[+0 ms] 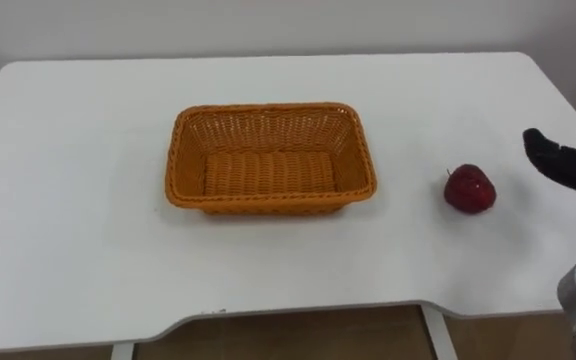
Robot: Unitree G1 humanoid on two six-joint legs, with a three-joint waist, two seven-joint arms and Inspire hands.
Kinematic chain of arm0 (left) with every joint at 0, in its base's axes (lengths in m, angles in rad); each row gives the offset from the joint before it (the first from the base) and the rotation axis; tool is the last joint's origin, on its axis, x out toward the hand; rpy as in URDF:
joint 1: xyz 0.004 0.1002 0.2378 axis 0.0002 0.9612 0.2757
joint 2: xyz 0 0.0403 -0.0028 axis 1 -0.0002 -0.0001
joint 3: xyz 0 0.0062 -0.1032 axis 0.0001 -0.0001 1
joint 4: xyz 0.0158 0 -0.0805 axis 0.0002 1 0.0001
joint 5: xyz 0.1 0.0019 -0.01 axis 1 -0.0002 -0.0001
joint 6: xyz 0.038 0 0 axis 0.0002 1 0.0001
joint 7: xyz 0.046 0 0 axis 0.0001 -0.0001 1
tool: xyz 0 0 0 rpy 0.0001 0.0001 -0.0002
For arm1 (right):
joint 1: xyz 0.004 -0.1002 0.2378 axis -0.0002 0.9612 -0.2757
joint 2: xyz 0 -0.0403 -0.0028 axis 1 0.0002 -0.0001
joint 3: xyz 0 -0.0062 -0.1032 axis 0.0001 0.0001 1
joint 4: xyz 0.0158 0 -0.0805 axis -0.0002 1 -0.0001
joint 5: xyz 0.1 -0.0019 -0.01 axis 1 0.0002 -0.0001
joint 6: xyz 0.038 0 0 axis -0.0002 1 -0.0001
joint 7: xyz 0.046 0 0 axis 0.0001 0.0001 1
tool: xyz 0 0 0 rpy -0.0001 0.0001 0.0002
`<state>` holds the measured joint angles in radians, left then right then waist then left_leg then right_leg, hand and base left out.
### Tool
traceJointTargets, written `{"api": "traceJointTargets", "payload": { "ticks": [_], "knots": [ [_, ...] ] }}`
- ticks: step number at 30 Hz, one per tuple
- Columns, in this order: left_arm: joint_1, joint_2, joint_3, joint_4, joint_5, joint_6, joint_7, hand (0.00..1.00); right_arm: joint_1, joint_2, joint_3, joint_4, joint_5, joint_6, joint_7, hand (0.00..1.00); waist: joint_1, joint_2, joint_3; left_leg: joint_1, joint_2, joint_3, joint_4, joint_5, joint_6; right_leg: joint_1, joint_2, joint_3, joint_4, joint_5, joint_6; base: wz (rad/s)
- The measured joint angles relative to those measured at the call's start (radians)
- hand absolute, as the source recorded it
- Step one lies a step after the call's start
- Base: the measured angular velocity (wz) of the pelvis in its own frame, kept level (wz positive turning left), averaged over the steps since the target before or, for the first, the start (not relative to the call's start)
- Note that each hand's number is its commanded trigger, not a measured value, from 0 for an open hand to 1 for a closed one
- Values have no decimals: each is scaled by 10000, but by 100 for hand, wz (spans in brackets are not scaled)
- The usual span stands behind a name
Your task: Pick and place apple
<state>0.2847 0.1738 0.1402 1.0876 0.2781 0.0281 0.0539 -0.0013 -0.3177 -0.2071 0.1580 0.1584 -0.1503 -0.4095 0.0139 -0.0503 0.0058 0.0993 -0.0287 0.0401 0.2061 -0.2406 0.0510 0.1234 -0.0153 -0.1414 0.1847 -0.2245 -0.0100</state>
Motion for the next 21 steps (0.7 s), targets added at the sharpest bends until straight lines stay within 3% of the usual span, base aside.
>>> {"api": "traceJointTargets", "payload": {
  "ticks": [21],
  "knots": [
    [32, 107, -43, 7, -1, 84, -72, 0, -219, -145, 428, 1172, -12, 365, 2052, 0, 186, -109, -9, 142, -7, -25, -1, 8, 10, 174, -90, -85, -8, 1, -2, 0]
  ]
}}
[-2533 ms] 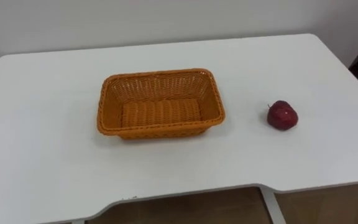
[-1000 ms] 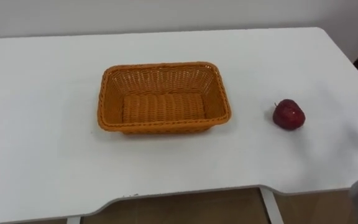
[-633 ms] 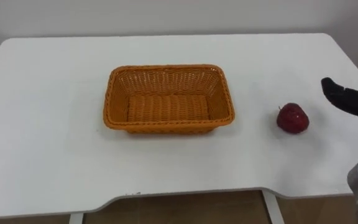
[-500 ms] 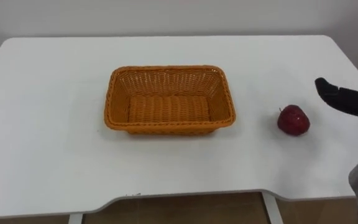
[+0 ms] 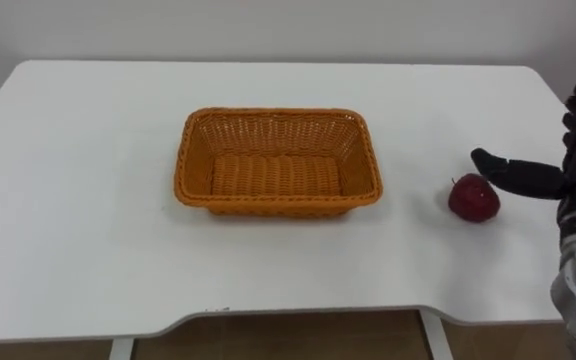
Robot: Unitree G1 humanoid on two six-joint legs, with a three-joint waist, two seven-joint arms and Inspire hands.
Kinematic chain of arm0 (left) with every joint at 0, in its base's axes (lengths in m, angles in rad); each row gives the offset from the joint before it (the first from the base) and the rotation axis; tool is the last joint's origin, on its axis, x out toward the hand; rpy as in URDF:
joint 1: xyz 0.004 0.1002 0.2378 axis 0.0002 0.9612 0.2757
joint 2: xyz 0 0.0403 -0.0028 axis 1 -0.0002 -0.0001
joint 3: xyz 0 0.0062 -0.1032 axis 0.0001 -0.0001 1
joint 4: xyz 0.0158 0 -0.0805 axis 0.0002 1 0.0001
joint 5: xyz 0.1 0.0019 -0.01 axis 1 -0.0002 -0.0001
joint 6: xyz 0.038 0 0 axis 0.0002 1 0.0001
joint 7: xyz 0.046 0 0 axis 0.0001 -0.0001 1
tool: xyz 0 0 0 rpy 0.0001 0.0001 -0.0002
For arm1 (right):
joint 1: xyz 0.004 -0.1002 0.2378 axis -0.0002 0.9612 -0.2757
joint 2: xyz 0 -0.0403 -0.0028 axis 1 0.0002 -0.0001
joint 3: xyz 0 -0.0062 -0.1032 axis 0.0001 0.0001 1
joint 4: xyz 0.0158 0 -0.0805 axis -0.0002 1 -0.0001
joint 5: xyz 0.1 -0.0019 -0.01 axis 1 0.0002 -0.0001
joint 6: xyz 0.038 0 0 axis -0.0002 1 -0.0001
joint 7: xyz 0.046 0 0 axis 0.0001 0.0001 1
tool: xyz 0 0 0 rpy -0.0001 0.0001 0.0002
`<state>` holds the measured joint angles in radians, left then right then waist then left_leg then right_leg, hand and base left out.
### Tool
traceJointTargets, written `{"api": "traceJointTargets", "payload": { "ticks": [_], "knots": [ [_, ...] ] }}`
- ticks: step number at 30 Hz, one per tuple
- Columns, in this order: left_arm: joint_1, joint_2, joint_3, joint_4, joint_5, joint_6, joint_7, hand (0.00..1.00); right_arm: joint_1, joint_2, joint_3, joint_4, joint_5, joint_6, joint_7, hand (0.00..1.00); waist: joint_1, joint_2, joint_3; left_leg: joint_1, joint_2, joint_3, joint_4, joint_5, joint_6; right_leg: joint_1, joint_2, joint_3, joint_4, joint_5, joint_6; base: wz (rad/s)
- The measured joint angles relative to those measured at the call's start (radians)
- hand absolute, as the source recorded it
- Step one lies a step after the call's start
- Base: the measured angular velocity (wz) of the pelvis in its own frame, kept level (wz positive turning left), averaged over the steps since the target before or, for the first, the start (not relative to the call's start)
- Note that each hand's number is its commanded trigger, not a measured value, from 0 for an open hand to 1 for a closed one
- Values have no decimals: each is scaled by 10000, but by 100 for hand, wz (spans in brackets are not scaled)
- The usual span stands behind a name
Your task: Pick and place apple
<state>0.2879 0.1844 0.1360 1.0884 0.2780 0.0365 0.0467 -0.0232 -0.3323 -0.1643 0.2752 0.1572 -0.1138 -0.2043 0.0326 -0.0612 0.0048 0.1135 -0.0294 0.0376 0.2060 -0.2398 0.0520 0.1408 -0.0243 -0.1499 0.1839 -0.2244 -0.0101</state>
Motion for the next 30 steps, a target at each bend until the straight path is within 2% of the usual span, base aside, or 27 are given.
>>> {"api": "traceJointTargets", "payload": {
  "ticks": [4, 13, 30],
  "knots": [
    [-85, 1, 0, 168, 1, -1, 3, 0, -184, -170, 27, 1036, 41, 35, 392, 0, 17, -26, -12, 4, -1, 12, 1, 1, 1, 0, -2, 25, 5, 1, 0, 0],
    [-121, 15, -5, 222, -1, -67, -128, 0, -183, -175, 71, 2037, -264, 49, 971, 0, 24, -63, -2, 19, 0, 17, 1, 2, 0, 1, 18, 88, 6, 1, 0, 0],
    [-122, 20, -4, 335, -5, -152, -201, 0, -181, -175, 245, 2570, -645, 49, 1449, 0, 11, -75, 32, 134, -2, -20, -2, 9, -4, 199, 48, 71, -11, 6, -8, 0]
  ]
}}
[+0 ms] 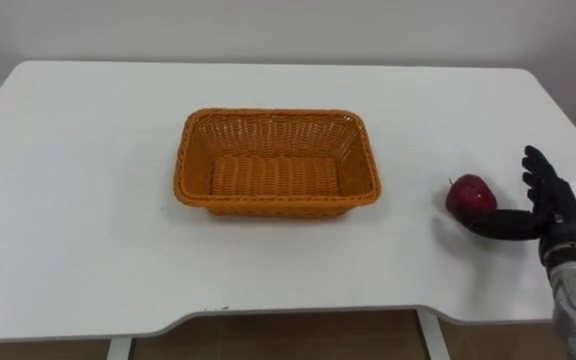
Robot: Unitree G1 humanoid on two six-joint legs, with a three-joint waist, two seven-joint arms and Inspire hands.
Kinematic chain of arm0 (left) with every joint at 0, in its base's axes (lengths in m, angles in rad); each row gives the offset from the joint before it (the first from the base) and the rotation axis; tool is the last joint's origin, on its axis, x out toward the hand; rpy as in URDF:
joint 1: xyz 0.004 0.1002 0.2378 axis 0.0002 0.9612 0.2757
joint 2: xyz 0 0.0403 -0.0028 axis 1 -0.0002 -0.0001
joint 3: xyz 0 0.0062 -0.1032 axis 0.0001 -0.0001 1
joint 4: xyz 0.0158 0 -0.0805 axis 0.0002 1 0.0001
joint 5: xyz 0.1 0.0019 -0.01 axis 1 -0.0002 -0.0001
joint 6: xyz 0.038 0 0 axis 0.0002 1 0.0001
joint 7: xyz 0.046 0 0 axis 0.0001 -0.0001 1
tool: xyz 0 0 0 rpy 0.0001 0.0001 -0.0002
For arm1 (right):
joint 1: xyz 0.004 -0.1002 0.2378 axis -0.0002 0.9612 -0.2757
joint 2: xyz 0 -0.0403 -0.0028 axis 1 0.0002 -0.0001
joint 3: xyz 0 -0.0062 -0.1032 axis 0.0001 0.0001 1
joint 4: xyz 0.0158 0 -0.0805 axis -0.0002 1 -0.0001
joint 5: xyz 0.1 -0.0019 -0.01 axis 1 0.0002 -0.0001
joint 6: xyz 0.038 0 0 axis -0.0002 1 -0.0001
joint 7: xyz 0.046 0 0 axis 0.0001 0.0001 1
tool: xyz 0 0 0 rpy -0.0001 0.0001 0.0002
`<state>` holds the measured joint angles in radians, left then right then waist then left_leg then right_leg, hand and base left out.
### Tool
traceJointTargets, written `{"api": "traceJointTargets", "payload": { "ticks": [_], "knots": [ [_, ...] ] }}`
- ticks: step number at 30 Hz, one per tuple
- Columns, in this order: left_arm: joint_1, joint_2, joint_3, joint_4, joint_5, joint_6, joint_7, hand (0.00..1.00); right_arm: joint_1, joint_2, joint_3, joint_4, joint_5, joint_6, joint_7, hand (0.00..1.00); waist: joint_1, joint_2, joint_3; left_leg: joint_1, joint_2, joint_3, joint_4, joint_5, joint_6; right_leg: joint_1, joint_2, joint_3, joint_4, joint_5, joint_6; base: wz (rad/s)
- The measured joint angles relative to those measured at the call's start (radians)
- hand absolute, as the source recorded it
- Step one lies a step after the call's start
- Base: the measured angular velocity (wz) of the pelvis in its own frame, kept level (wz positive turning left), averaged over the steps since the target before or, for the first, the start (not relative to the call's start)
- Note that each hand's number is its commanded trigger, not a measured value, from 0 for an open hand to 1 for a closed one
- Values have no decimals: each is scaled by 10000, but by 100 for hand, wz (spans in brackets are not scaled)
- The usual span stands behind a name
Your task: Pick and place apple
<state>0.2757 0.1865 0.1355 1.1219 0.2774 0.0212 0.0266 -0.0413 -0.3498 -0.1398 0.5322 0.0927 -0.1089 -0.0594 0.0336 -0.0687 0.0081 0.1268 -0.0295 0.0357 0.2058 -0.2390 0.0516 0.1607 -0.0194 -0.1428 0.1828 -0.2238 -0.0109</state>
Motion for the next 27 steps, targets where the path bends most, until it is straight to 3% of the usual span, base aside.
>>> {"api": "traceJointTargets", "payload": {
  "ticks": [19, 22, 27],
  "knots": [
    [-7, 52, -9, -47, -67, 18, -139, 0, -1, -20, 797, 34, -969, 19, 287, 0, 56, -10, -19, 27, -11, -82, 33, 0, 1, 122, 14, -111, 21, -1, 1, 1],
    [0, 51, -9, -55, -67, 43, -196, 0, -2, -20, 797, 33, -1126, 56, 287, 100, 65, -25, -32, -5, -10, -115, 82, 0, 0, 122, 14, -152, 20, -1, 1, 3],
    [-12, 52, -9, -66, -61, 103, -216, 0, -1, -22, 797, 35, -1405, 165, 281, 100, 157, -10, -58, -60, -12, -148, 167, 0, 0, 126, 6, -244, 23, 0, 0, 2]
  ]
}}
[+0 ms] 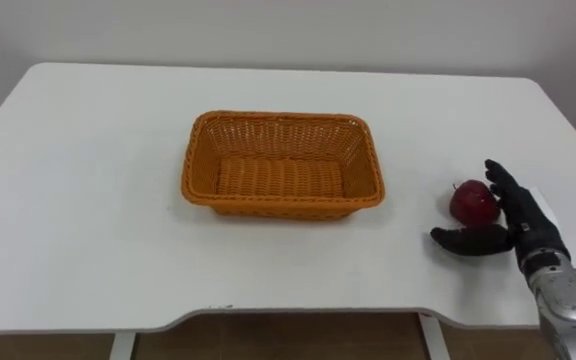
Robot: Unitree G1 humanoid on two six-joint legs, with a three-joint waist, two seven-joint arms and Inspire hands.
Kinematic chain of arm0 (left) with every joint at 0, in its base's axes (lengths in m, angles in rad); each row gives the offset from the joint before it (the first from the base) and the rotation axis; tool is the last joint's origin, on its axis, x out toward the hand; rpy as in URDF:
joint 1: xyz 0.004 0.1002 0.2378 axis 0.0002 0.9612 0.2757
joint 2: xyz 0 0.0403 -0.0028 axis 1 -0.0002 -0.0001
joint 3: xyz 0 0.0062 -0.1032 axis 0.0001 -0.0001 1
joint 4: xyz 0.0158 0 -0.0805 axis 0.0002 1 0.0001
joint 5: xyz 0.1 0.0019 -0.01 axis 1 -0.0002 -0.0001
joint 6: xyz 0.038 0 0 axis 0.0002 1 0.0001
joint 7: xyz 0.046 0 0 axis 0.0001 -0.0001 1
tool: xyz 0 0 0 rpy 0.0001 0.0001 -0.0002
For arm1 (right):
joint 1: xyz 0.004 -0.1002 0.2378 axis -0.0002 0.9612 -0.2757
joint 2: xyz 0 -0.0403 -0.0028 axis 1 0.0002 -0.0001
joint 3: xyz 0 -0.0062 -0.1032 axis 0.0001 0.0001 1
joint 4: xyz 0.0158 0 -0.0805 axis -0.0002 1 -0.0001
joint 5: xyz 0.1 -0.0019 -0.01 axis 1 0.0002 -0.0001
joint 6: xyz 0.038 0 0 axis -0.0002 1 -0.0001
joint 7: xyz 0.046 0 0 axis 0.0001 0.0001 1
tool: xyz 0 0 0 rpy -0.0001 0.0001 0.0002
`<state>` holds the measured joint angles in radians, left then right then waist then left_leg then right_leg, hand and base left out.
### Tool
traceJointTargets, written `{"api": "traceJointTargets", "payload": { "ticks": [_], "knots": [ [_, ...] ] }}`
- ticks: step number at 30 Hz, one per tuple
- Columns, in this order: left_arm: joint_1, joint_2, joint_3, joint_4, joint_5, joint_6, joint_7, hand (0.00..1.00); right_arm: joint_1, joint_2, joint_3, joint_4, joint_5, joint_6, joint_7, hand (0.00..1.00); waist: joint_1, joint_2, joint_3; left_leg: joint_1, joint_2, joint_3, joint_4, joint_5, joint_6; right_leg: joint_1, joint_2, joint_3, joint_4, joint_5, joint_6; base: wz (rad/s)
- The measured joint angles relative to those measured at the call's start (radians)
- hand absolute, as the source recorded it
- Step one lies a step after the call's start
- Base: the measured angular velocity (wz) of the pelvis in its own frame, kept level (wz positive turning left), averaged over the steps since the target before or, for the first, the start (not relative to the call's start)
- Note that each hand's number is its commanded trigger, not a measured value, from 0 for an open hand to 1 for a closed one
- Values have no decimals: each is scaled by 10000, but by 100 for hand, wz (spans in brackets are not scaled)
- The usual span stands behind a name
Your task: Pick and place apple
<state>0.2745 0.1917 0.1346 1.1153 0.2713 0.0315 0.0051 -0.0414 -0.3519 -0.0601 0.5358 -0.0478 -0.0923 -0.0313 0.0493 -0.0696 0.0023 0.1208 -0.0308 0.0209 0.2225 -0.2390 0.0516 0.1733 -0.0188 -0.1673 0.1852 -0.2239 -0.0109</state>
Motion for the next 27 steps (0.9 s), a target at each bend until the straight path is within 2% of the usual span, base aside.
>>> {"api": "traceJointTargets", "payload": {
  "ticks": [12, 20, 27],
  "knots": [
    [7, 2, -2, -1, 46, 70, -179, 0, -45, -101, -1, 11, -538, 51, -102, 100, 205, 13, -9, -59, -1, -77, 58, -1, -2, -5, 7, -20, 1, 9, -15, 1],
    [-1, 4, 0, -7, 44, 70, -195, 0, -76, -101, 0, 65, -784, 66, -107, 100, 188, 4, -7, -60, -12, -124, 76, 0, -2, 17, -14, -123, 1, 9, -14, 0],
    [66, 4, -2, -87, 48, 104, -232, 0, -83, -101, -1, 63, -770, 117, -115, 100, 229, -105, -5, -59, -15, -129, 84, 4, -6, 16, -75, -127, 14, 8, -14, 0]
  ]
}}
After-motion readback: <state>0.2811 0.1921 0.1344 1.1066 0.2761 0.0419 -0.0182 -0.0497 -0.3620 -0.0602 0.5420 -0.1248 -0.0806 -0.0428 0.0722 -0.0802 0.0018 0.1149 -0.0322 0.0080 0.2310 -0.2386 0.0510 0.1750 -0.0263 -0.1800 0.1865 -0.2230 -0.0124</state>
